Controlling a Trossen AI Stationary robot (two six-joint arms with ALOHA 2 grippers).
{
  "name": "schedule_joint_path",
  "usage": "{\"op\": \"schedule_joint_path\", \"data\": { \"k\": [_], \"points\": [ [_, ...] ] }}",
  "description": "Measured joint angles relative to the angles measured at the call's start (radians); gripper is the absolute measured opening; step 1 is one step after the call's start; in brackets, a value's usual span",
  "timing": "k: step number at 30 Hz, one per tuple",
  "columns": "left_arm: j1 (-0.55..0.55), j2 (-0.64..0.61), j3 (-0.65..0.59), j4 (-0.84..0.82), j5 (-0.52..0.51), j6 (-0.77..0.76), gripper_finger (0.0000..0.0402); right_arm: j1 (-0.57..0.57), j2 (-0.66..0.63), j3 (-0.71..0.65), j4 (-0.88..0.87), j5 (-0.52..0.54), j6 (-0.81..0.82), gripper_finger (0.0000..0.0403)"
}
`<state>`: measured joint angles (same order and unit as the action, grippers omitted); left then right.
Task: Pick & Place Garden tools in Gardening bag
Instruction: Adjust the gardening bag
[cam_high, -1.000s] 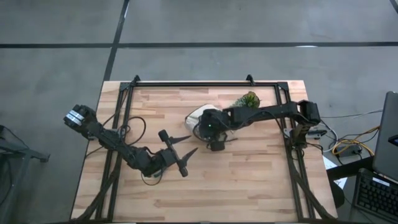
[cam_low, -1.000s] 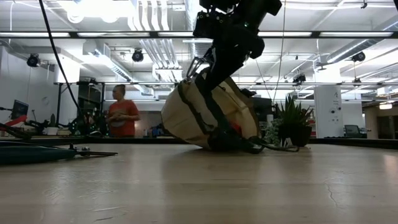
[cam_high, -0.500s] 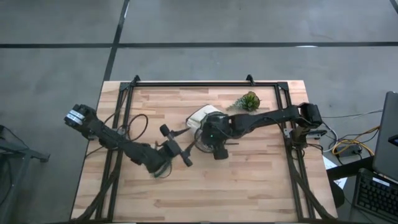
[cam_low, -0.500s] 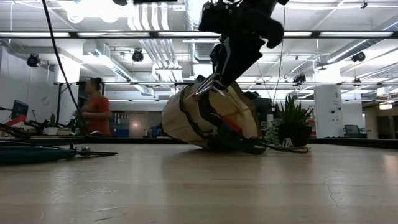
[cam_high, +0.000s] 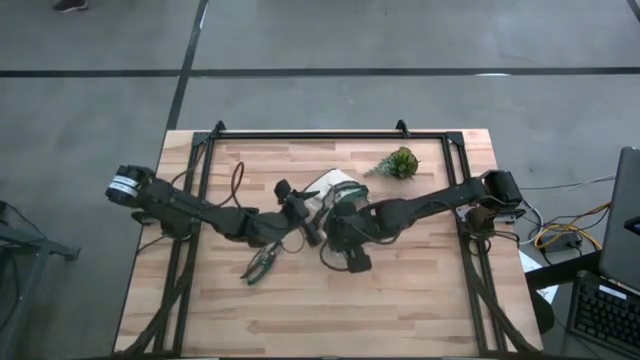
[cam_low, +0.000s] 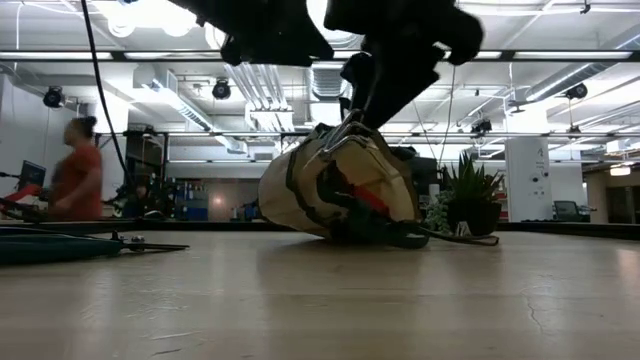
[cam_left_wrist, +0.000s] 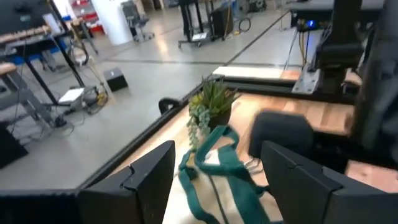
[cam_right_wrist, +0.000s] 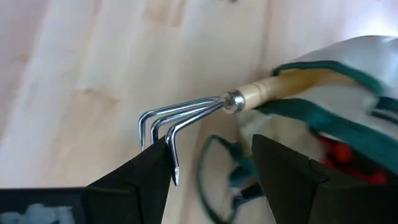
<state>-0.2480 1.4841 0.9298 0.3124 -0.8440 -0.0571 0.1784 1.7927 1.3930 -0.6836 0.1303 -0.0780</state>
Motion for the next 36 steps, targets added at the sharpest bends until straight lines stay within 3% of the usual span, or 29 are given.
{"op": "schedule_joint_path", "data": {
  "k": [4,8,13,17,23,28,36],
  "points": [
    [-0.001,0.0,0.0,-0.03,0.006,-0.062,0.0243,-0.033,0.001,-0.017,0.072,0.029,-0.017,0.0215],
    [-0.006,0.002,0.0,-0.058,0.026,-0.11,0.0243,-0.049,0.003,-0.045,0.149,0.201,-0.007,0.0215],
    [-0.008,0.004,0.0,-0.14,0.036,-0.157,0.0243,-0.061,0.003,-0.075,0.207,0.214,-0.011,0.0217],
    [-0.014,0.009,-0.003,-0.211,0.1,-0.189,0.0243,-0.066,0.0,-0.078,0.224,0.32,-0.001,0.0217],
    [-0.015,0.008,-0.002,-0.217,0.121,-0.206,0.0243,-0.063,0.002,-0.063,0.141,0.284,-0.004,0.0217],
    [-0.015,0.008,-0.002,-0.219,0.265,-0.195,0.0243,-0.065,0.002,-0.064,0.149,0.285,-0.019,0.0217],
    [-0.016,0.008,-0.003,-0.223,0.195,-0.117,0.0243,-0.028,-0.007,-0.061,0.092,0.281,0.026,0.0217]
  ]
}}
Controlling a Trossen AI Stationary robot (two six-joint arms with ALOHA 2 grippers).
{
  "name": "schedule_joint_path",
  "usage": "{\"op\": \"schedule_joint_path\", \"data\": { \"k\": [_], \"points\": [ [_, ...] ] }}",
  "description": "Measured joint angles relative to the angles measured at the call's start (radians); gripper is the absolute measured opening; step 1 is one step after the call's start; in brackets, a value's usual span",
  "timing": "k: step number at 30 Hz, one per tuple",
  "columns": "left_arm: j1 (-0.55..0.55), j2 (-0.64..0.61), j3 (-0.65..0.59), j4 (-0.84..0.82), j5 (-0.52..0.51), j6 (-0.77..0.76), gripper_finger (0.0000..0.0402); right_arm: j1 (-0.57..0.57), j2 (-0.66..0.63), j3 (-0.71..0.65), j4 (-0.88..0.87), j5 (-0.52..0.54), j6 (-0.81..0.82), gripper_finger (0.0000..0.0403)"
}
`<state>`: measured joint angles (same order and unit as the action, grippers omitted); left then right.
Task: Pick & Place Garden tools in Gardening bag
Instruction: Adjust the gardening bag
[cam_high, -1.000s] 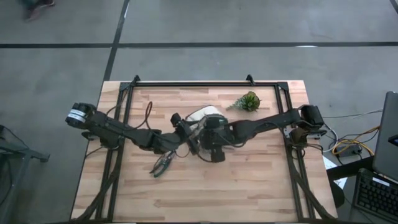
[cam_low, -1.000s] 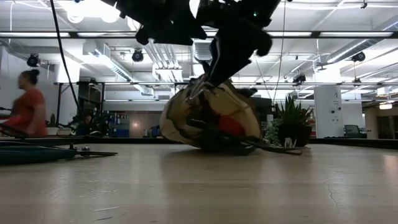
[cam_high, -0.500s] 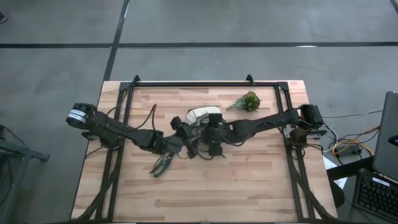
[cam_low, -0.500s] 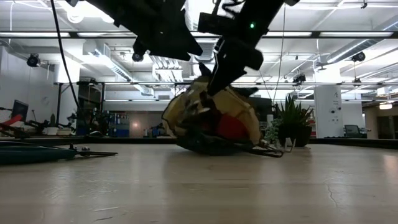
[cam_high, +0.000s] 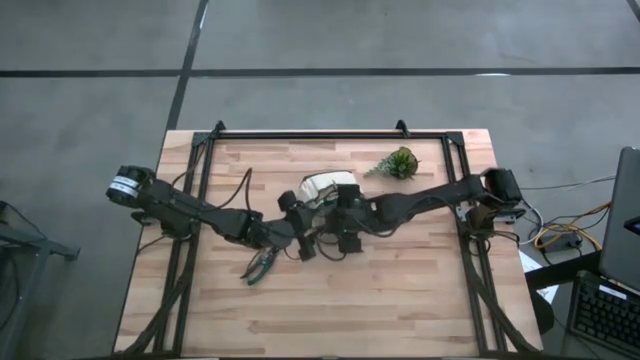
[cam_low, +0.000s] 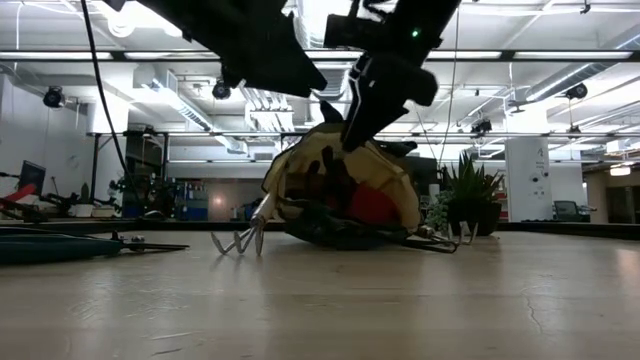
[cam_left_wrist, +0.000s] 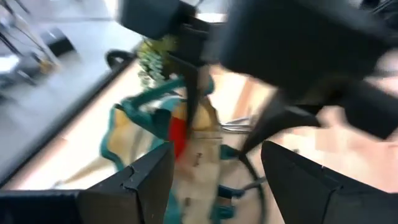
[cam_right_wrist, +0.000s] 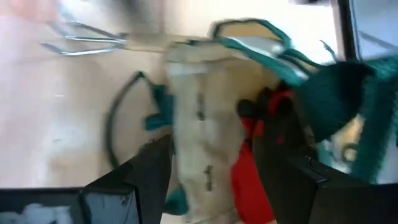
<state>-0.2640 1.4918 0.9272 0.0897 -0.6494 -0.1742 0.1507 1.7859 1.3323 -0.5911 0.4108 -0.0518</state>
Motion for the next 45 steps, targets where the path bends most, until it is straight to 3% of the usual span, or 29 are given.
{"op": "schedule_joint_path", "data": {
  "k": [5,14,23,29,45],
  "points": [
    [-0.008,0.0,0.0,0.007,-0.105,0.219,0.024,0.047,0.0,0.0,-0.004,-0.002,0.02,0.0215],
    [0.054,0.009,0.0,0.012,-0.091,0.226,0.0239,0.116,-0.001,-0.065,-0.033,0.0,0.176,0.0209],
    [0.133,0.073,0.01,0.042,0.027,0.227,0.0239,0.134,-0.001,-0.239,0.293,0.067,0.116,0.0197],
    [0.153,0.103,0.013,0.092,0.048,0.274,0.0239,0.126,0.001,-0.345,0.416,0.191,0.069,0.0191],
    [0.192,0.105,0.013,0.128,0.057,0.224,0.0238,0.064,0.013,-0.475,0.68,0.187,-0.053,0.016]
  ]
}}
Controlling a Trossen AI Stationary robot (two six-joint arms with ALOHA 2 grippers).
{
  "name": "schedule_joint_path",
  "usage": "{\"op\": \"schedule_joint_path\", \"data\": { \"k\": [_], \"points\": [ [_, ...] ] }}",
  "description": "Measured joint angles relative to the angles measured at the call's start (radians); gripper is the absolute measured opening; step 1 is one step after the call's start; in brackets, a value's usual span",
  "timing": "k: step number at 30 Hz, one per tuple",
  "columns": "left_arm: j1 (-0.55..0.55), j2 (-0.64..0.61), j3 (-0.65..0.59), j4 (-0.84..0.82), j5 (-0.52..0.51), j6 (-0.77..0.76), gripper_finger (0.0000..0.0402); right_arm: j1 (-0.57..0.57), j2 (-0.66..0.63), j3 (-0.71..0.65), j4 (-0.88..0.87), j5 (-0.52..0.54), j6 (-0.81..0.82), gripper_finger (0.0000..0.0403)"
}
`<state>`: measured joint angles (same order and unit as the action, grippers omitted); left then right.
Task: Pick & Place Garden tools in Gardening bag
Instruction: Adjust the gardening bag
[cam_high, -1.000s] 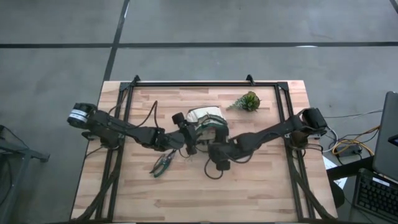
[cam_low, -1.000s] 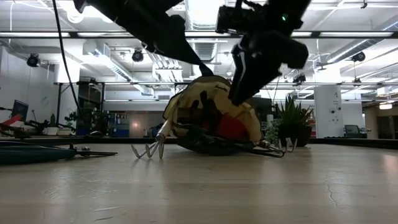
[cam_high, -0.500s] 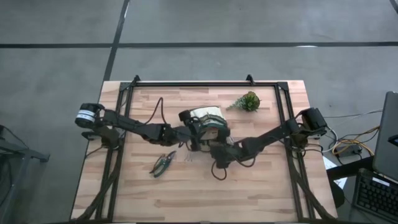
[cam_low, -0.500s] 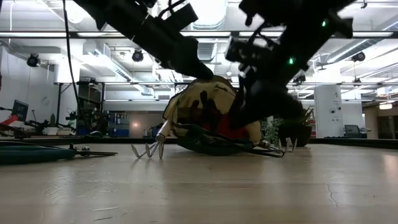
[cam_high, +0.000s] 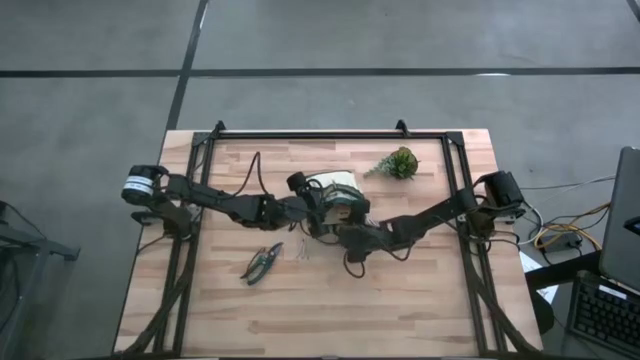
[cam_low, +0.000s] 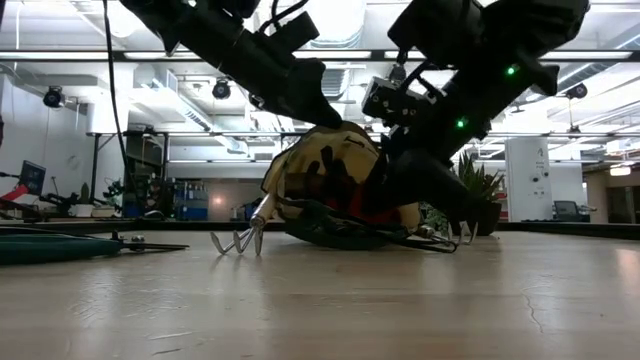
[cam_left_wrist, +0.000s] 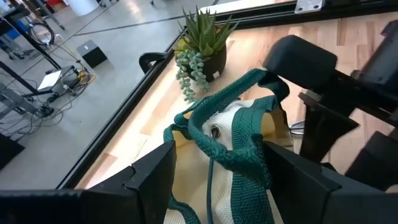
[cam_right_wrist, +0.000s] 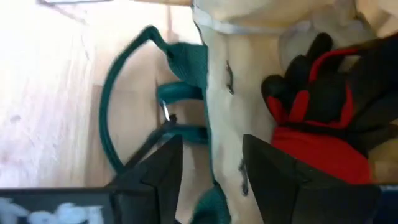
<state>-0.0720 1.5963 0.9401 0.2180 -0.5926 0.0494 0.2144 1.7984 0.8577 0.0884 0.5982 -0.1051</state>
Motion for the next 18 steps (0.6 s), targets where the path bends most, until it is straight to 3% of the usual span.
{"op": "schedule_joint_path", "data": {
  "k": [6,10,18],
  "points": [
    [0.014,0.0,0.0,0.001,0.002,-0.031,0.0235,0.001,0.108,0.019,0.038,0.013,-0.043,0.0145],
    [0.014,0.0,-0.003,-0.003,0.003,-0.044,0.023,0.007,0.163,0.065,0.047,0.128,-0.053,0.0134],
    [0.014,0.0,-0.006,-0.018,0.01,-0.051,0.0222,0.007,0.183,0.103,0.038,0.177,-0.074,0.0112]
  ]
}}
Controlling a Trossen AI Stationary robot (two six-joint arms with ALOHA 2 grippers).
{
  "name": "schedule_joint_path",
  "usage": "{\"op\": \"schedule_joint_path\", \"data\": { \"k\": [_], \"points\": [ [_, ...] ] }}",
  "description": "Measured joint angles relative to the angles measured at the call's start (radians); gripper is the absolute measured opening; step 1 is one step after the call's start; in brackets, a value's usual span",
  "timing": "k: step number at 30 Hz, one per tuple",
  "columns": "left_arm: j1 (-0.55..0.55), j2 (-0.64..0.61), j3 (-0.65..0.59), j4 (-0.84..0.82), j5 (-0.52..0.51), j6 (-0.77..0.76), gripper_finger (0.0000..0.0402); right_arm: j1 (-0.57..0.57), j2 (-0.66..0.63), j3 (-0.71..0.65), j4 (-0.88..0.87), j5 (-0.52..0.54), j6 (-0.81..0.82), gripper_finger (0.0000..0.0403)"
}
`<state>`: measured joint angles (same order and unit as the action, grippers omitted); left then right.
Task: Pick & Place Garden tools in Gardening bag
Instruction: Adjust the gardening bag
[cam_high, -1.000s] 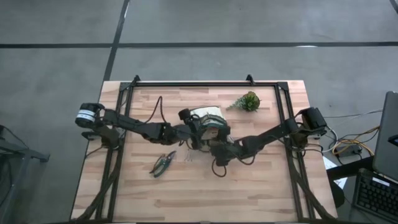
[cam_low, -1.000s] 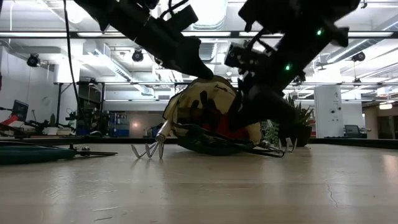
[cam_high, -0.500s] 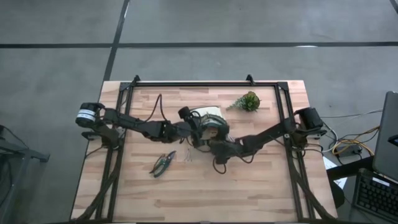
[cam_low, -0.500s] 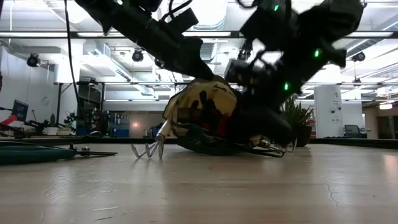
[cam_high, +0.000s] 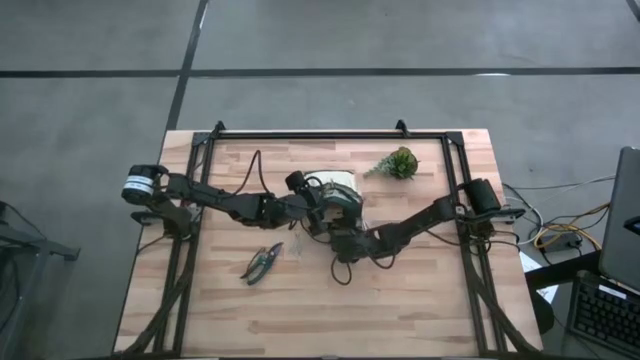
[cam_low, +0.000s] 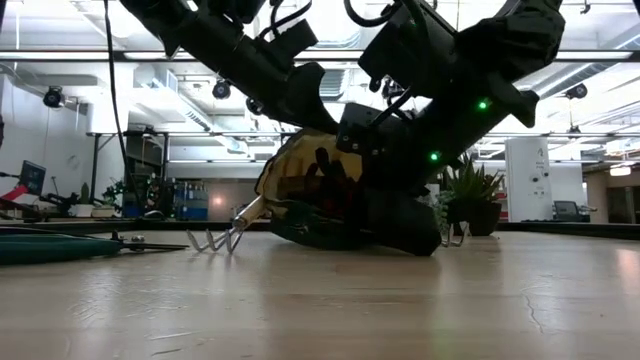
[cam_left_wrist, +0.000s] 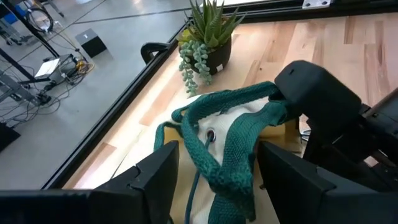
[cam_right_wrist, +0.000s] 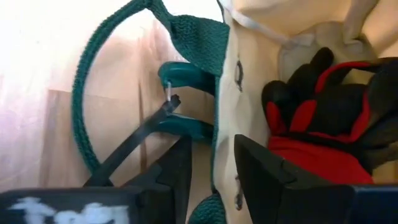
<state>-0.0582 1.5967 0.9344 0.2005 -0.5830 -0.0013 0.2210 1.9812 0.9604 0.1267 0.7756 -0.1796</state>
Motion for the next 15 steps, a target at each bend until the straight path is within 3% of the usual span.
{"op": "schedule_joint_path", "data": {
  "k": [15],
  "points": [
    [0.0,0.0,-0.002,0.001,0.025,-0.024,0.0211,-0.045,0.001,-0.007,-0.013,-0.031,-0.008,0.006]
  ]
}}
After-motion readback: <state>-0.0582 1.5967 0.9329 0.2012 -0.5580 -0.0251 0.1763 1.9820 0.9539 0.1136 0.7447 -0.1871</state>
